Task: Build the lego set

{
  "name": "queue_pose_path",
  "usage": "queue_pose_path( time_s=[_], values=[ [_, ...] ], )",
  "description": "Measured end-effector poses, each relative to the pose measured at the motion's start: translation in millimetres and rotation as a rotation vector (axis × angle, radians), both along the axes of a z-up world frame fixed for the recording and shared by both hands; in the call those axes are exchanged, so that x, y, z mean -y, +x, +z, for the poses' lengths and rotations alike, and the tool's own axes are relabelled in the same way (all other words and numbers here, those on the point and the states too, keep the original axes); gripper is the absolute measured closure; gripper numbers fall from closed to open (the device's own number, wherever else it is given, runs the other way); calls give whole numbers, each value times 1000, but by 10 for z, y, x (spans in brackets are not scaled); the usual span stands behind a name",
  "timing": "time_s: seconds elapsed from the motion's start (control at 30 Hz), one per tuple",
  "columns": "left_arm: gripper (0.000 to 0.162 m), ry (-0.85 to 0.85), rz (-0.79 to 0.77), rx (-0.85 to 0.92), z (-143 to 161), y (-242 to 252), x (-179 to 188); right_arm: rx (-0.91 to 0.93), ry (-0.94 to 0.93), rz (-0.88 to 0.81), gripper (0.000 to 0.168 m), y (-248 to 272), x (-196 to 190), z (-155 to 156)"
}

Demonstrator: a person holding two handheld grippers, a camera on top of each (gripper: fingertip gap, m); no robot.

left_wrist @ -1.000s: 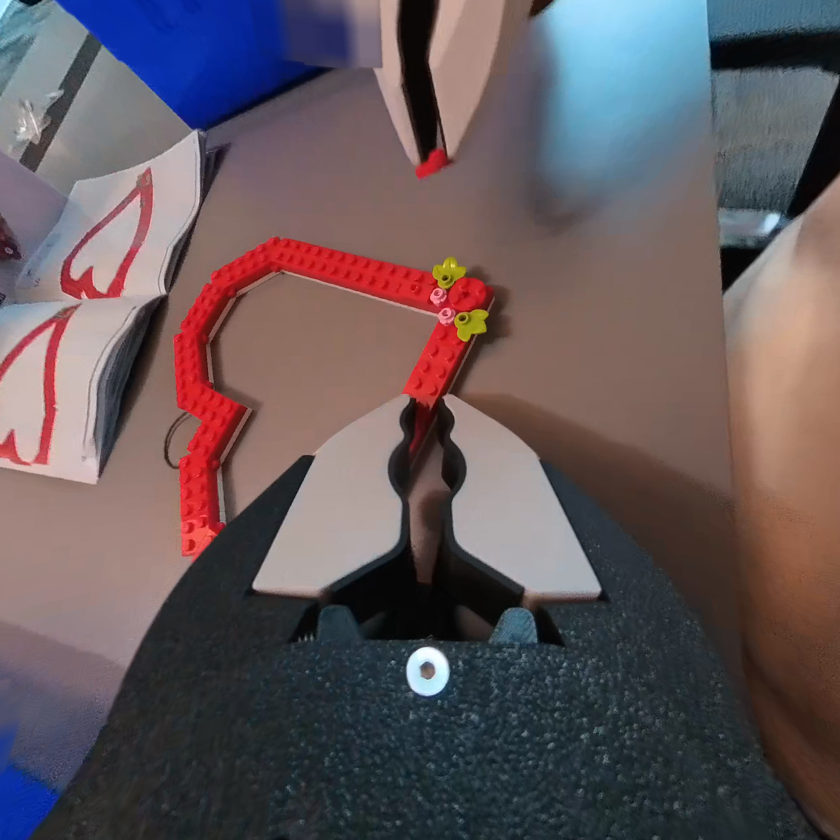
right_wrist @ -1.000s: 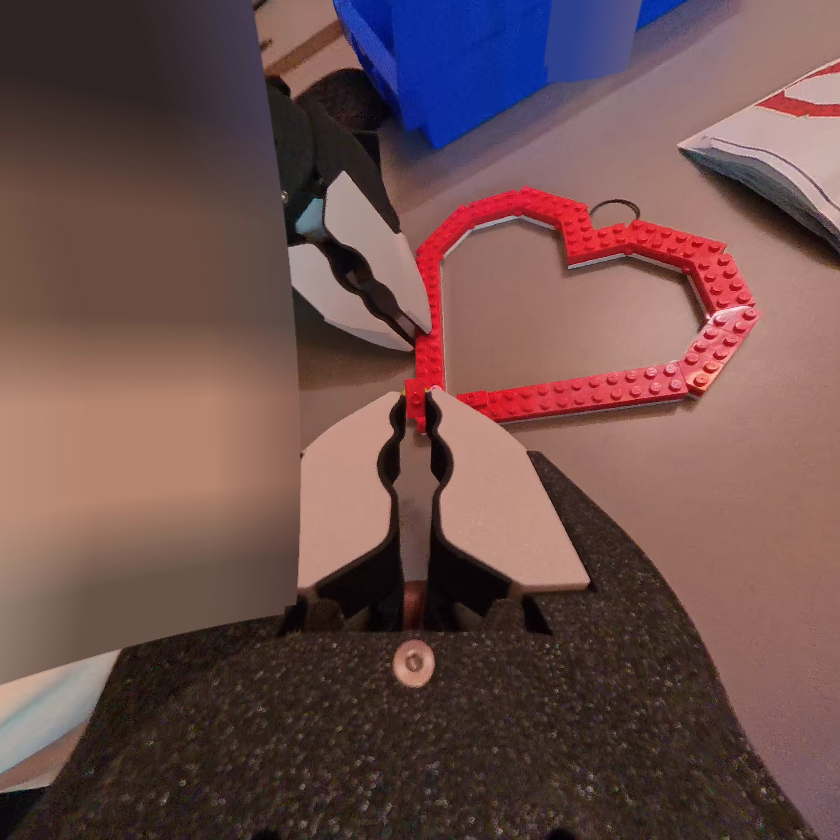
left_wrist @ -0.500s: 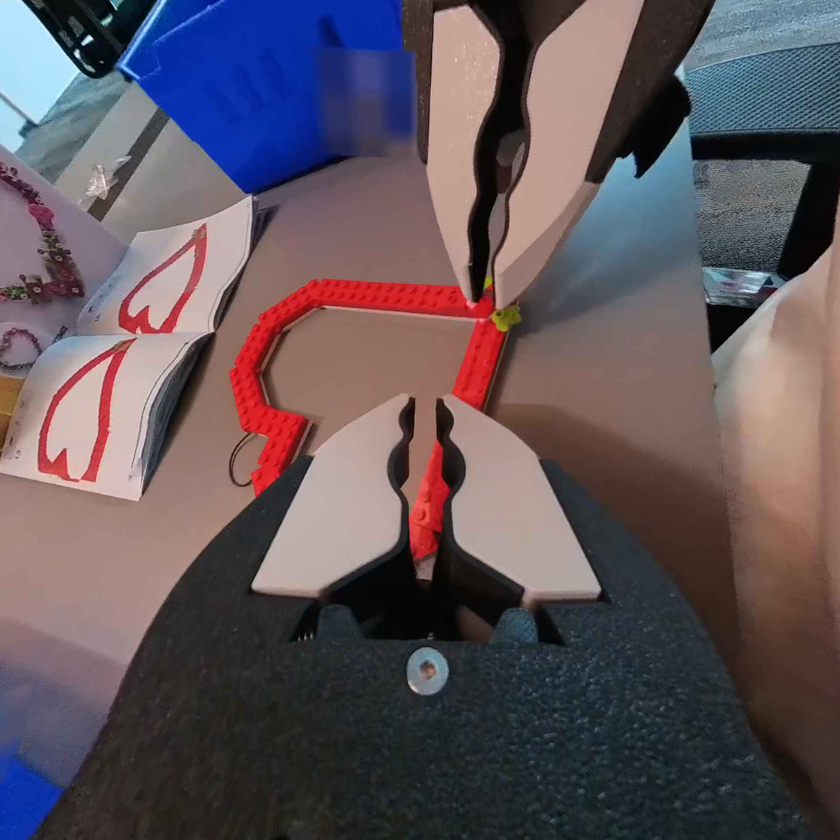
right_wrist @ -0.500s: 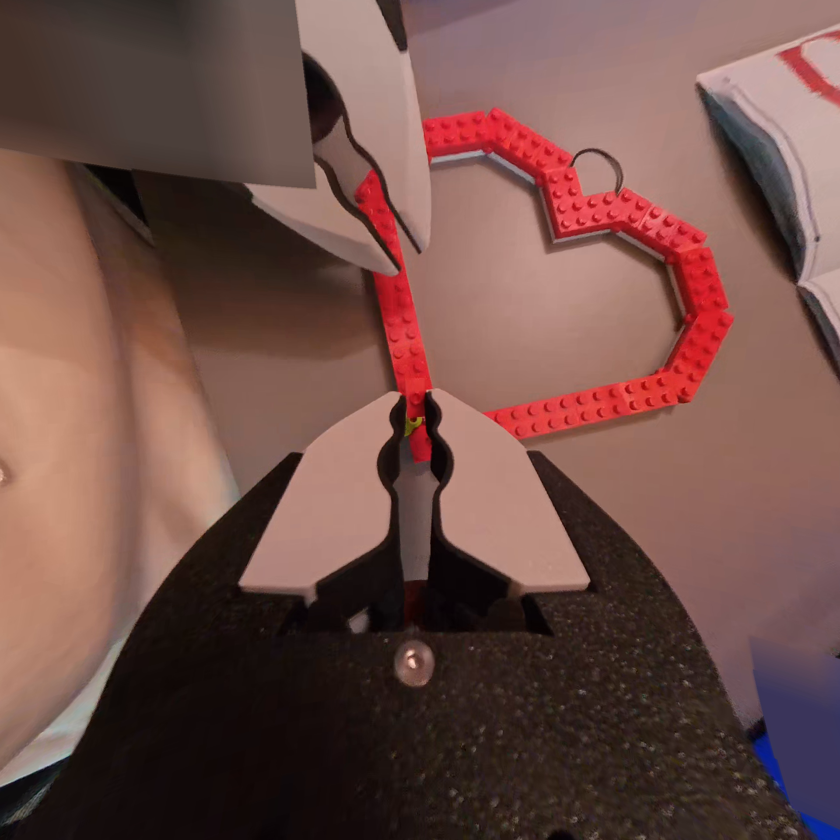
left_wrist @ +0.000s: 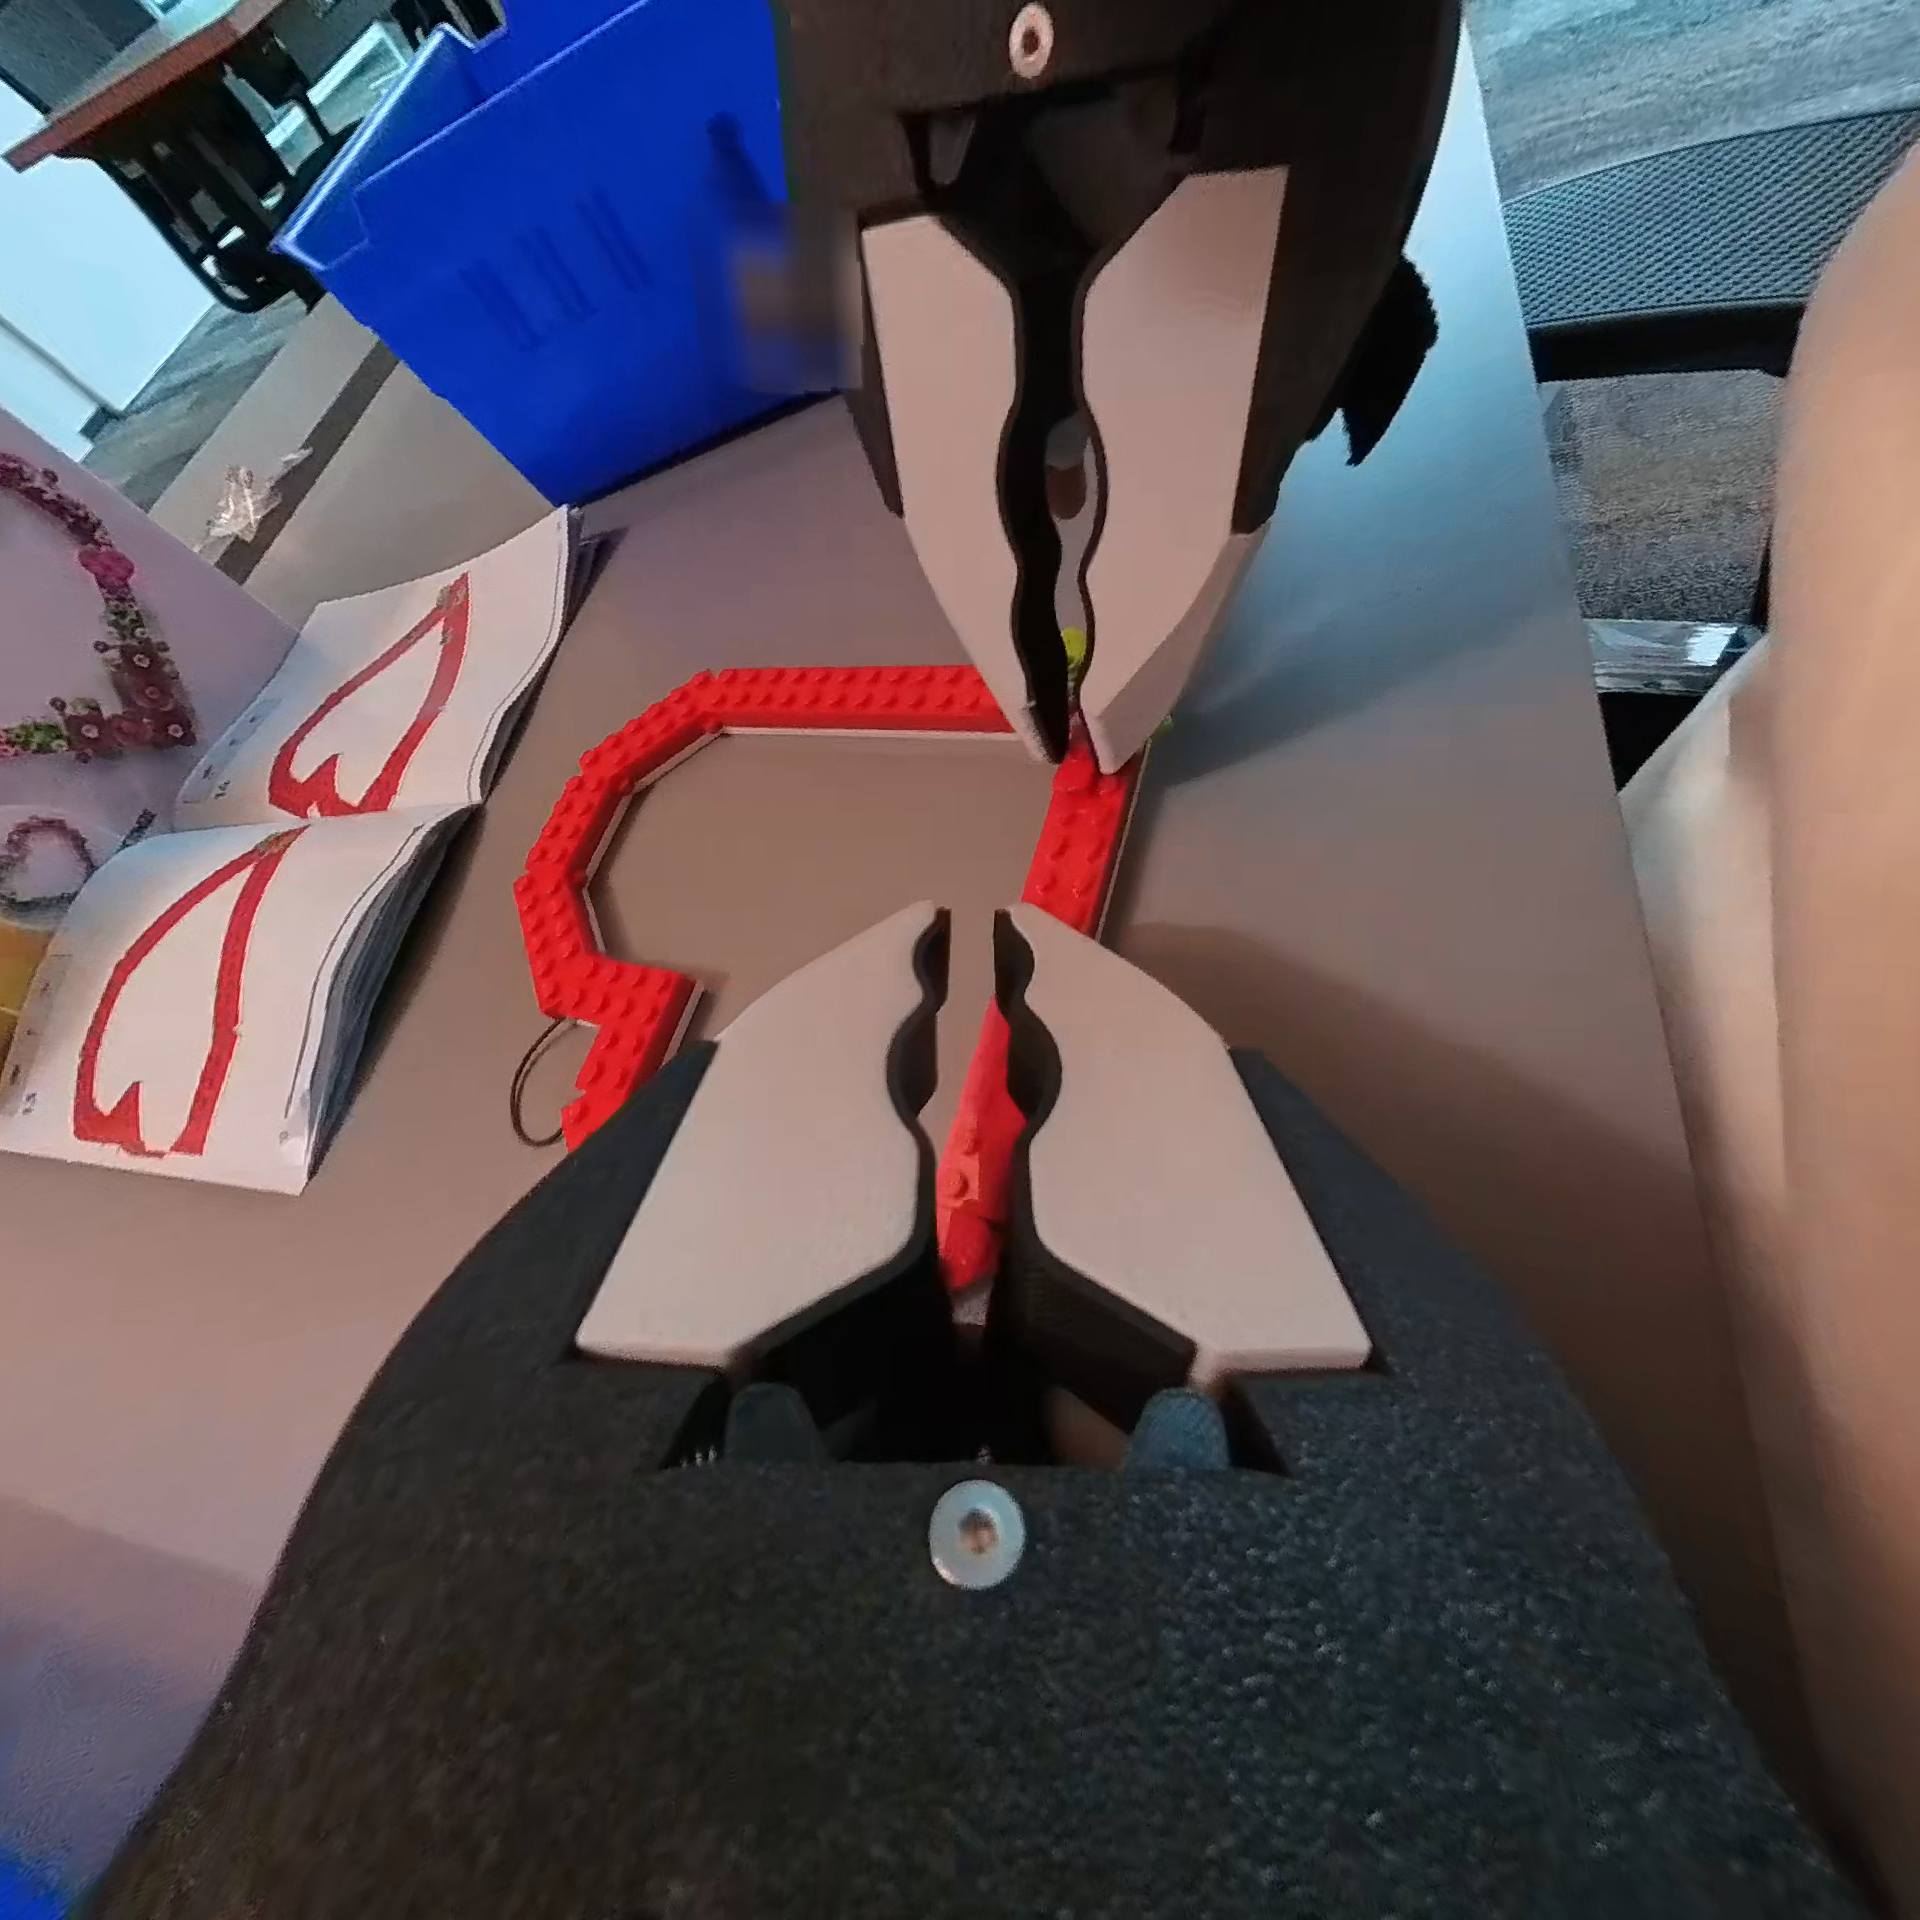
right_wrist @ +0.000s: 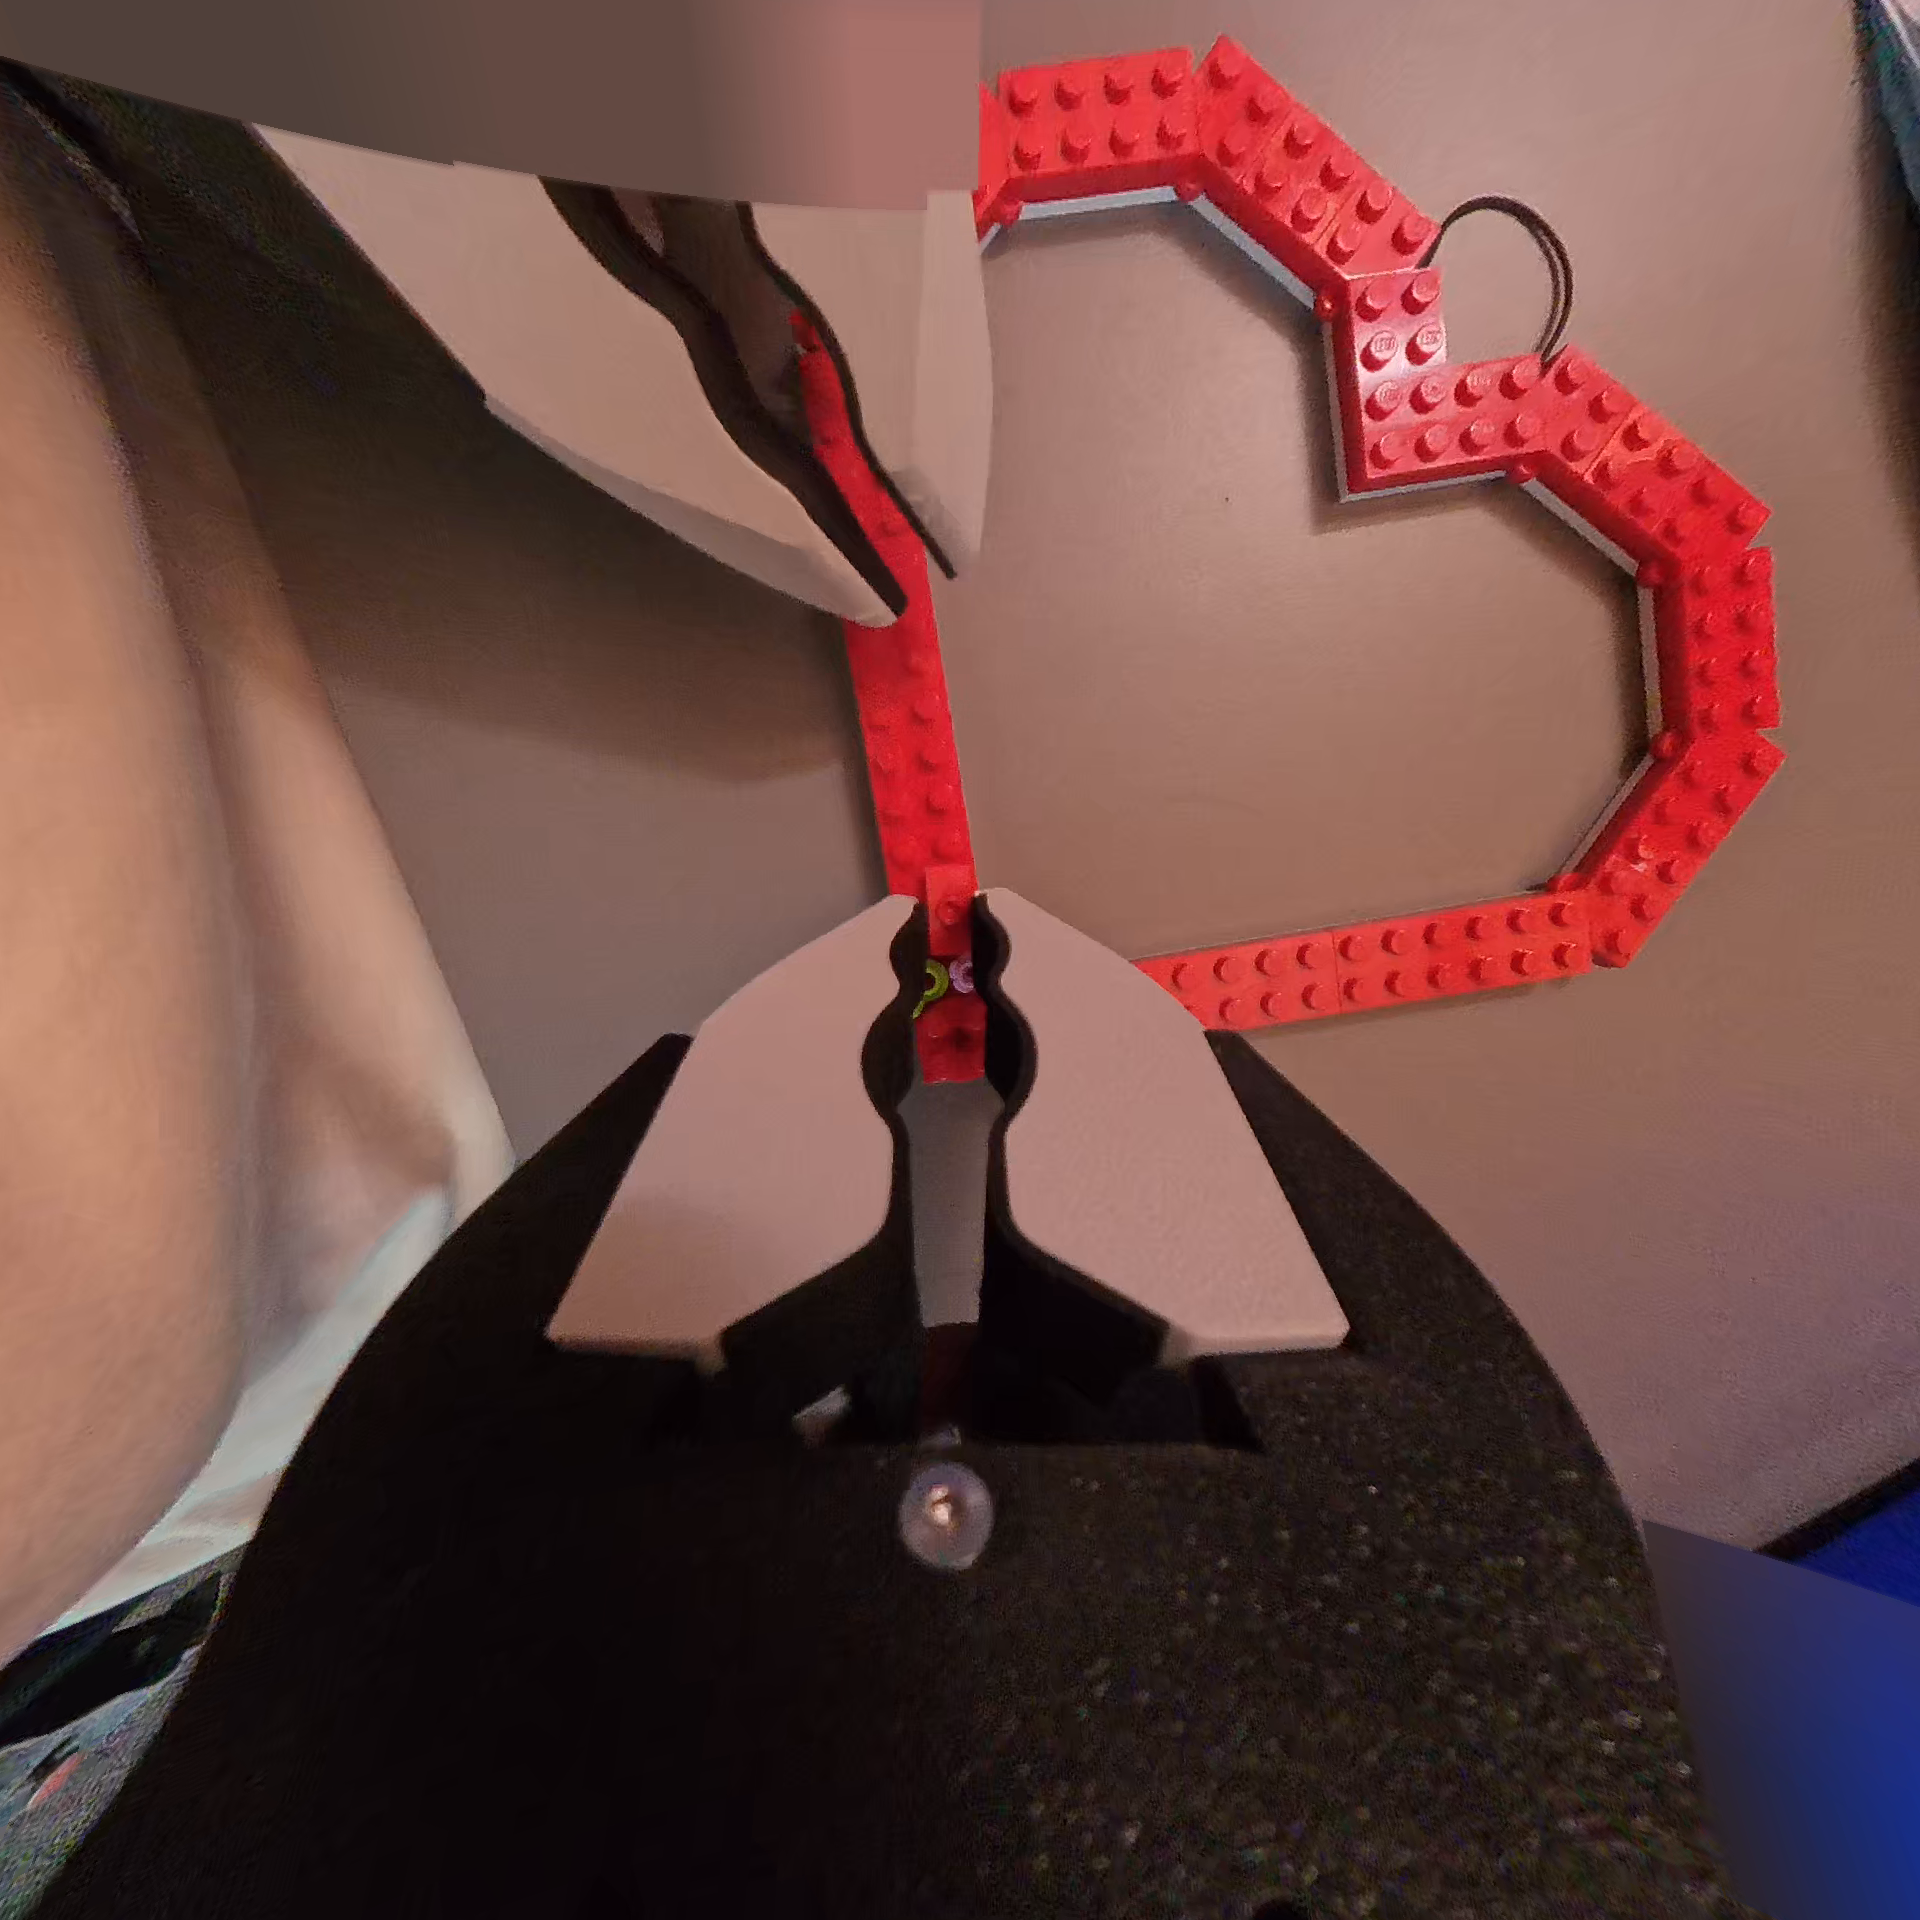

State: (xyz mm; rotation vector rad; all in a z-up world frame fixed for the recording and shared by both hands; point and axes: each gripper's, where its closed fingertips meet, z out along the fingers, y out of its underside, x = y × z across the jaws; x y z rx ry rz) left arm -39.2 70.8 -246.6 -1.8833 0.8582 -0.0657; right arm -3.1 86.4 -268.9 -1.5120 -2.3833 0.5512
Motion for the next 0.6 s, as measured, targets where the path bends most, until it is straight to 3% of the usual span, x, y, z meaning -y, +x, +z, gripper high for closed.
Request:
queue_pose_path(
  time_s=[0.6],
  values=[
    [160,-59,-125,-104,-85,280,-198,4,-9,34,160,-26,-32,-14]
  ],
)
